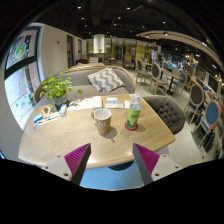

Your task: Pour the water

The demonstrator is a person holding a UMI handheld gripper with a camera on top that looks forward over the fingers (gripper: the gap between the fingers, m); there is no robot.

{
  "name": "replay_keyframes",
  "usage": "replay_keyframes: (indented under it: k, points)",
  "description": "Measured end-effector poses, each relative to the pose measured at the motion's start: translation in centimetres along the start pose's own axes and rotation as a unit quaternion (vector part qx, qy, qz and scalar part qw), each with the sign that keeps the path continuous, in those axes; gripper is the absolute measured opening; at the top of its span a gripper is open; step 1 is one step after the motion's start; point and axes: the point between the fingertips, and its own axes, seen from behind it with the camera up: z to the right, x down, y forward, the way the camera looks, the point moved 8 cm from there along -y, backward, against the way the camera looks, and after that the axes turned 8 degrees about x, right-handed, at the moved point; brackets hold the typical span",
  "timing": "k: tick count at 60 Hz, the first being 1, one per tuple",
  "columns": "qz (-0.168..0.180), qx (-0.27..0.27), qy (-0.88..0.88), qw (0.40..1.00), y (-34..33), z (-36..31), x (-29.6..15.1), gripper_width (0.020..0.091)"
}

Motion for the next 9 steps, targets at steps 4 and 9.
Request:
replay_keyframes:
  k: [4,9]
  points:
    - [0.005,0.005,-0.002,1.0,-0.3,0.46,-0.25,0.0855]
    - [0.013,0.014,-0.016,1.0,-0.34,0.89,-0.81,0.0858]
